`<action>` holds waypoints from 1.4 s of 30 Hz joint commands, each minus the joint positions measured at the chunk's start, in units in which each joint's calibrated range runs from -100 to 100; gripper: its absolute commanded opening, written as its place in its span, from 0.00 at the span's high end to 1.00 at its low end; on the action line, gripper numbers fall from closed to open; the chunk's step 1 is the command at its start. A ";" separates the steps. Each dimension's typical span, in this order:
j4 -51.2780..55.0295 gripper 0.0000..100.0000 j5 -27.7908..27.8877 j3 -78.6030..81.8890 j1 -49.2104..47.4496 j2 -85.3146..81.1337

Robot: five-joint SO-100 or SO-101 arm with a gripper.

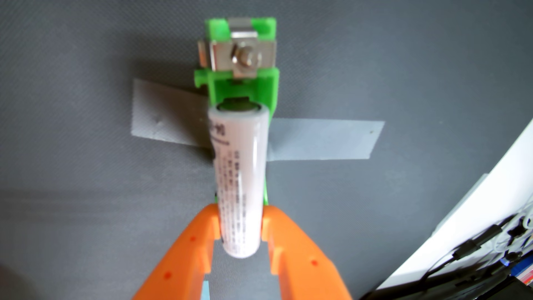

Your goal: Insert Battery

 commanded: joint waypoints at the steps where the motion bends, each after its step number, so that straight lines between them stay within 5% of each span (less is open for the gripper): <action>1: -0.39 0.98 0.23 -2.07 -0.26 -1.08; 16: -0.30 0.97 0.23 -2.16 -0.37 -1.08; 25: 0.20 0.81 0.23 -1.98 -0.37 -1.16; 42: 7.91 0.81 0.17 -2.79 -4.51 -7.83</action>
